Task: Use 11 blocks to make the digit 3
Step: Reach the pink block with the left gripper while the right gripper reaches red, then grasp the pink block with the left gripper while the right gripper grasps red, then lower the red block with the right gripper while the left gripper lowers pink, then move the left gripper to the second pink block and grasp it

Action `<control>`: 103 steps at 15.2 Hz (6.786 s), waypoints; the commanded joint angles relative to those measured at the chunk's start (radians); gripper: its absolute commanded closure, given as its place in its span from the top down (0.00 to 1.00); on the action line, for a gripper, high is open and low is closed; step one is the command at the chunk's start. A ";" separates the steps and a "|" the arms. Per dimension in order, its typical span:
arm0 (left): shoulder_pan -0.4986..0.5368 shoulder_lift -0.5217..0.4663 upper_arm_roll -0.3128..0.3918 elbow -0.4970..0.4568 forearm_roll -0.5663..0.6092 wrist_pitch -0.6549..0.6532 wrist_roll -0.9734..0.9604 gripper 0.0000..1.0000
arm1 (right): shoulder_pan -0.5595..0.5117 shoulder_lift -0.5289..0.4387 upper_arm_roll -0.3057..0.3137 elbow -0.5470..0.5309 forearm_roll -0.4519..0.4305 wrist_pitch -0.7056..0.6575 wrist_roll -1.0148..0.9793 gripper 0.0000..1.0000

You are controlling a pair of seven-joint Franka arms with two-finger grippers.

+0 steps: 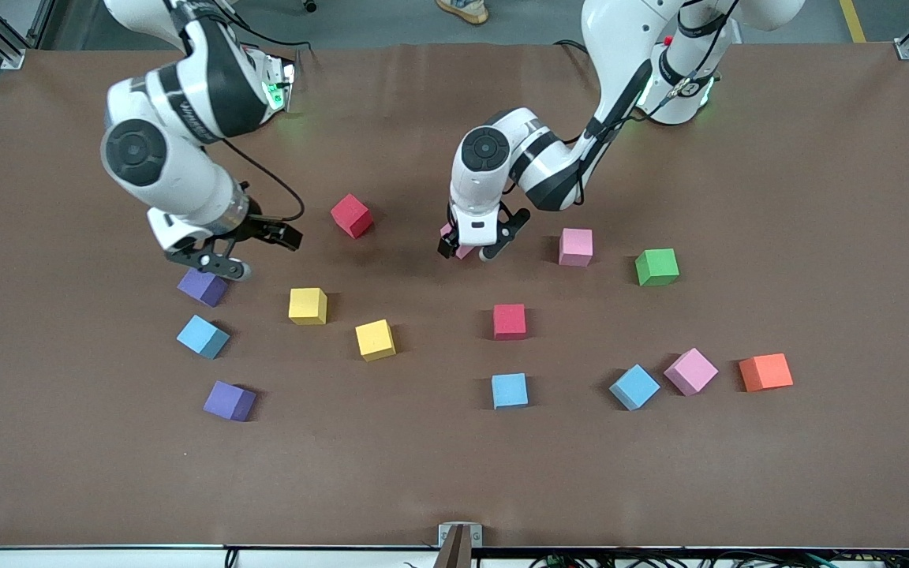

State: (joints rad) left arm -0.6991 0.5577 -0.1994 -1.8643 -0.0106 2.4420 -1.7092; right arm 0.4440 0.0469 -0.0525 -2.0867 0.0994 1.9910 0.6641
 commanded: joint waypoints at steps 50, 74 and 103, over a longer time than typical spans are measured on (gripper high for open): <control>-0.054 0.081 -0.035 0.025 0.101 -0.008 0.731 1.00 | 0.355 0.177 -0.006 -0.314 0.207 0.637 1.252 0.31; 0.231 -0.317 -0.044 -0.102 0.096 -0.274 0.968 1.00 | 0.475 0.350 -0.007 -0.127 0.207 0.664 1.491 0.31; 0.429 -0.226 -0.081 -0.417 0.001 0.026 1.198 0.90 | 0.530 0.404 -0.007 -0.058 0.209 0.667 1.563 0.33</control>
State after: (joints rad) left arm -0.2665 0.3275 -0.2796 -2.2559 0.0081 2.4310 -0.5104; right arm 0.9521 0.4201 -0.0521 -2.1648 0.2916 2.6496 2.2109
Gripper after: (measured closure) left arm 0.044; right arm 0.392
